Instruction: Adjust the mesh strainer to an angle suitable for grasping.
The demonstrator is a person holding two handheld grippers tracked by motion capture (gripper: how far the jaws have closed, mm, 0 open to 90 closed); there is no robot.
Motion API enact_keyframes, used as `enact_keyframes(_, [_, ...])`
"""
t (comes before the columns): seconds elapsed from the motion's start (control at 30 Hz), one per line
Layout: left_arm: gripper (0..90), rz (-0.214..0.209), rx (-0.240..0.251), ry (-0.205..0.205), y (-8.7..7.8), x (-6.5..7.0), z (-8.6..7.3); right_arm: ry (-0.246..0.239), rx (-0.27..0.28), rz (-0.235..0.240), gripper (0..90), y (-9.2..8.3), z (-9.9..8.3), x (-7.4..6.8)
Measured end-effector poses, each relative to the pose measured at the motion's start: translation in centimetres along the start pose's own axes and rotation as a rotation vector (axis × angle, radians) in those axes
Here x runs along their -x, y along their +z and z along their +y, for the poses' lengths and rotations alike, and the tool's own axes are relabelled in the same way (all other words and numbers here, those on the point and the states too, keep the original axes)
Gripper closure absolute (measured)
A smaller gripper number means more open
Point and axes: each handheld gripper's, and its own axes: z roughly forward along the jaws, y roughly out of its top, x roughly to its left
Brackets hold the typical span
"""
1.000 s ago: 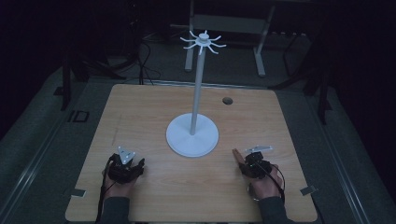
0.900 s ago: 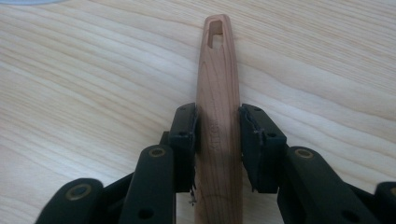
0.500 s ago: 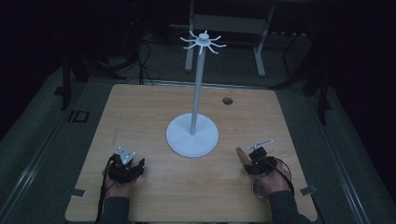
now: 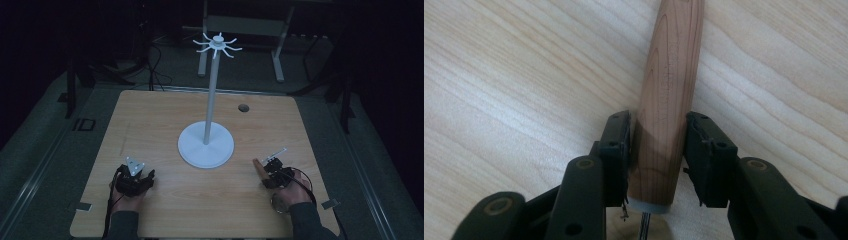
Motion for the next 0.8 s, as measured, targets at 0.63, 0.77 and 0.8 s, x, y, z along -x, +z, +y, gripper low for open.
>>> enact_keyframes(0.63, [43.7,0.002,-0.001,-0.001,0.01,-0.01,0.00,-0.036,-0.070,0.018,65.2,-0.12,-0.28,0.22])
enact_keyframes(0.77, [43.7,0.002,0.001,-0.004,0.00,-0.05,-0.01,-0.032,-0.066,0.014,68.6,-0.11,-0.24,0.28])
enact_keyframes(0.8, [43.7,0.002,0.000,-0.004,0.02,-0.04,-0.01,-0.036,-0.059,0.008,68.7,-0.10,-0.26,0.32])
